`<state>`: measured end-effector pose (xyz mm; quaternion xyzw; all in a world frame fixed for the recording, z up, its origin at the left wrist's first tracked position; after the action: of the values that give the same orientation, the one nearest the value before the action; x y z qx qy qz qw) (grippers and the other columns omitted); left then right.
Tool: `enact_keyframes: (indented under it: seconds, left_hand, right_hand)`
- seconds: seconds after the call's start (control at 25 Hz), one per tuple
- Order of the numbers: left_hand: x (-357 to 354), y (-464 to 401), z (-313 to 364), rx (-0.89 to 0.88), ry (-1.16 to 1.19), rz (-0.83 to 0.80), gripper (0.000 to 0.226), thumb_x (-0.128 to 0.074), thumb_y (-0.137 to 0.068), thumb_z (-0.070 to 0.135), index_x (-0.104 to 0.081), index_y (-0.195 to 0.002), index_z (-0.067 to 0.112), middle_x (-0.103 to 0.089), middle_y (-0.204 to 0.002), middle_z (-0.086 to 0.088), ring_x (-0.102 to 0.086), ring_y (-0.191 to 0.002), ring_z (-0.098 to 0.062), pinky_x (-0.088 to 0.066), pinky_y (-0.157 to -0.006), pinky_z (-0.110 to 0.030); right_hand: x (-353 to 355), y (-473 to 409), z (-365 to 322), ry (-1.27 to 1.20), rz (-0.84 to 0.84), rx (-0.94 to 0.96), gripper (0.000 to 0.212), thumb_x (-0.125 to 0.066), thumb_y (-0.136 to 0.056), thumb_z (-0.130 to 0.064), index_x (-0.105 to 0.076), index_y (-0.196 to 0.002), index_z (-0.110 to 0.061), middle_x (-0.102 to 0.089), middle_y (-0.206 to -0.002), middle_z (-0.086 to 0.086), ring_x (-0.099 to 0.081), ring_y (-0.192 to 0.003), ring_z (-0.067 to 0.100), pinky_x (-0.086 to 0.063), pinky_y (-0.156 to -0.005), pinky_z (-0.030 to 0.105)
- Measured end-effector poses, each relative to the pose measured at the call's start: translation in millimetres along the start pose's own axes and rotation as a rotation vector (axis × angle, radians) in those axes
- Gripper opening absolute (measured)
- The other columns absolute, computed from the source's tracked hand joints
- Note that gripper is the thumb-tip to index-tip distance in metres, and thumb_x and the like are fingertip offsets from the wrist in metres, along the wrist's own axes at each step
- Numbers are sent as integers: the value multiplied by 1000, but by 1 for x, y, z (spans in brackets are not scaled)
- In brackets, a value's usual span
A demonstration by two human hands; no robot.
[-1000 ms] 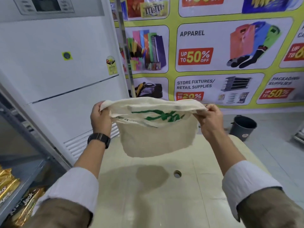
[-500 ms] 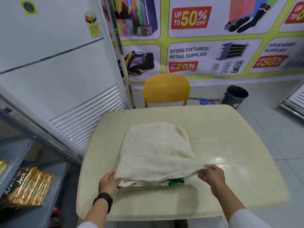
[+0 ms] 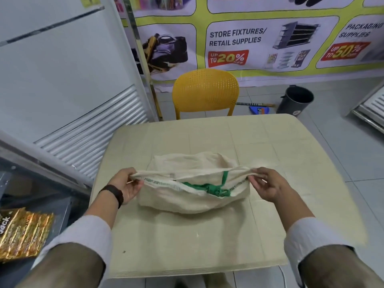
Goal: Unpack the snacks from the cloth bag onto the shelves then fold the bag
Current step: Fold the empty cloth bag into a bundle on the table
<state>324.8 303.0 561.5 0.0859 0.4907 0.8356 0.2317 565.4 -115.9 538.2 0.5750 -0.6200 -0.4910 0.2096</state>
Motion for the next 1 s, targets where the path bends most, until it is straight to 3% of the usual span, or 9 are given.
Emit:
enact_keyframes:
  seconds: [0.16,0.32,0.44,0.52,0.56,0.64,0.76,0.88,1.0]
  left_hand:
    - [-38,-58,28,48,208,4,12,-60,-91,6,-58,-82,0,-67,-83,-13,-73,-59,-23,-61,-50,-31]
    - [-47,-108,27,33,318,43,28,-64,-93,9,-56,-118,1,-61,-123,-19,-66,-96,-29,-56,-96,-40]
    - [-17,-121,13,-164,-391,353,53,-70,-88,20,-56,-139,11,-60,-138,-21,-64,-101,-32,-51,-95,-41]
    - [-6,-114,-7,-222,-875,482,71,-76,-82,42,-51,-144,19,-54,-144,-18,-56,-122,-39,-45,-105,-44]
    - [-3,-112,-21,-209,-932,488,74,-77,-80,47,-50,-143,20,-52,-142,-18,-53,-126,-41,-43,-107,-46]
    - [-7,-109,-38,-213,-815,426,58,-77,-82,38,-57,-132,18,-62,-131,-16,-60,-115,-38,-49,-100,-46]
    - [-22,-93,-25,-320,-578,357,16,-73,-82,19,-69,-98,19,-74,-107,-10,-69,-90,-31,-56,-80,-39]
    - [-23,-66,9,-425,-228,356,13,-73,-73,12,-72,-82,22,-74,-84,0,-69,-71,-21,-57,-59,-30]
    - [-4,-65,16,-294,39,395,11,-70,-77,2,-68,-81,11,-68,-79,-8,-62,-63,-25,-53,-51,-28]
  right_hand:
    - [-44,-63,-24,-33,2,-28,7,-71,-91,-3,-66,-86,0,-65,-92,10,-66,-87,19,-64,-55,32]
    - [-46,-112,-25,13,102,38,13,-70,-93,-7,-66,-104,-2,-64,-102,13,-66,-94,25,-65,-64,36]
    - [-8,-120,-26,638,383,354,34,-78,-84,-32,-69,-111,-13,-71,-106,13,-67,-87,29,-56,-75,41]
    - [-2,-114,-13,1004,422,507,55,-76,-80,-52,-66,-123,-17,-70,-114,9,-66,-103,29,-46,-86,35]
    - [0,-113,-4,1066,406,512,63,-75,-79,-57,-63,-128,-18,-68,-117,7,-65,-108,29,-44,-87,34]
    - [2,-114,11,1066,355,483,66,-78,-77,-56,-61,-130,-20,-68,-117,5,-65,-108,28,-45,-88,35]
    - [-7,-110,25,1066,302,454,44,-80,-79,-43,-66,-116,-23,-73,-107,4,-67,-97,28,-51,-85,38]
    - [-17,-105,32,791,228,397,11,-80,-75,-24,-75,-83,-18,-77,-90,7,-70,-86,31,-57,-78,43]
    - [-17,-93,25,568,267,347,5,-80,-73,-13,-75,-74,-16,-76,-87,11,-71,-85,33,-60,-82,46]
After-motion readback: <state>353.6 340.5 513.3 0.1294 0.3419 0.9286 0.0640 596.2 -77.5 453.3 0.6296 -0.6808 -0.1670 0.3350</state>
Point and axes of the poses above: each hand's wrist, its own y-axis away from the middle knuckle, its own x-axis out of the back of the hand, z = x × y, the point moved 8 cm from there along -y, towards the middle knuckle
